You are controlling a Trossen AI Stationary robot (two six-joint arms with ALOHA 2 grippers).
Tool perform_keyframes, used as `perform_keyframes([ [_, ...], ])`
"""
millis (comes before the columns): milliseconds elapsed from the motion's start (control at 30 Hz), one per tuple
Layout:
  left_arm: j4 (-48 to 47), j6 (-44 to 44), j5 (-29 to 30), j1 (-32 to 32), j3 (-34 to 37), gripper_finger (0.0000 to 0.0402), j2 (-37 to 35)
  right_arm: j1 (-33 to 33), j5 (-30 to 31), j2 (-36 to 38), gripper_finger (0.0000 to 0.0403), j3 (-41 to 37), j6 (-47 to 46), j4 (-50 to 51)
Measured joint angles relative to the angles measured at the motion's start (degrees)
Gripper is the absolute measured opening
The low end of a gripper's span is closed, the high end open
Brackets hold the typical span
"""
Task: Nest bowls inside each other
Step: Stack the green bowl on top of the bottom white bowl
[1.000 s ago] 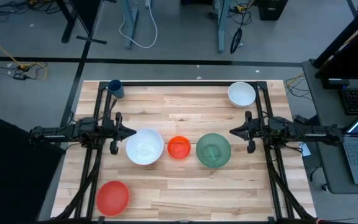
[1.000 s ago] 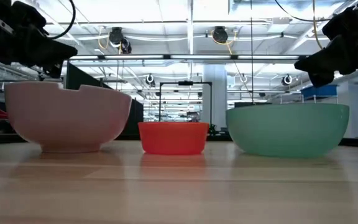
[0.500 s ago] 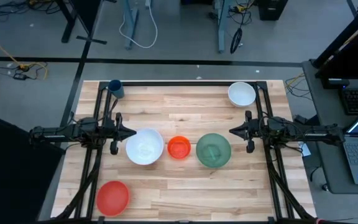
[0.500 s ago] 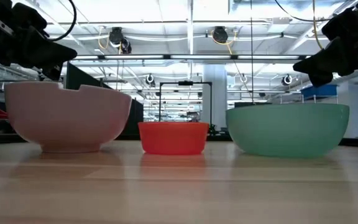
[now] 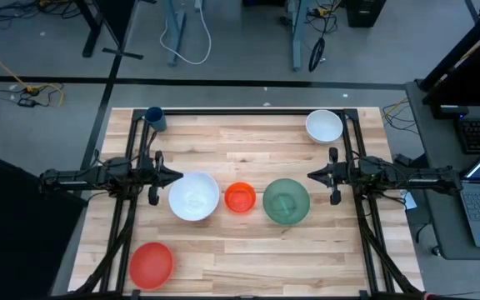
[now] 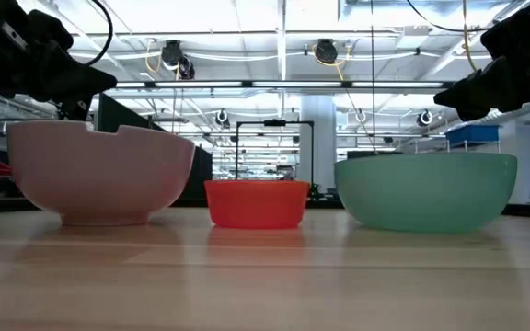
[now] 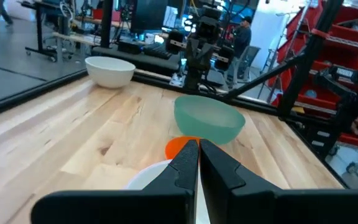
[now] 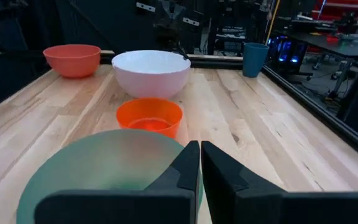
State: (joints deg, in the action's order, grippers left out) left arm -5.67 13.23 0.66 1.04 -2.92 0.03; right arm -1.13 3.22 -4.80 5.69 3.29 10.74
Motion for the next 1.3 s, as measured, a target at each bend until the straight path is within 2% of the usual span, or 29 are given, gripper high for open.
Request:
perform_keyframes([
  [300, 0.2, -1.6, 3.0, 0.0, -4.5, 0.0000, 4.1, 0.0, -0.2, 0.0, 0.0000, 0.6, 0.8, -3.0],
  [600, 0.8, -6.0, 4.4, 0.0, -14.9, 0.0000, 18.1, 0.0, -0.2, -2.8, 0.0000, 8.8, 1.0, -1.3],
  [800, 1.1, -7.9, 4.2, 0.0, -22.1, 0.0000, 30.0, 0.0, -0.2, -9.2, 0.0000, 16.9, 3.0, 4.7],
  [1100, 7.3, -17.0, 3.2, 0.0, -35.5, 0.0000, 47.1, 0.0, 0.0, -22.8, 0.0000, 31.1, 9.7, 5.3],
  [1300, 6.7, -18.7, 3.1, 0.0, -44.3, 0.0000, 57.6, 0.0, 0.1, -28.5, 0.0000, 33.0, 9.9, 5.7],
])
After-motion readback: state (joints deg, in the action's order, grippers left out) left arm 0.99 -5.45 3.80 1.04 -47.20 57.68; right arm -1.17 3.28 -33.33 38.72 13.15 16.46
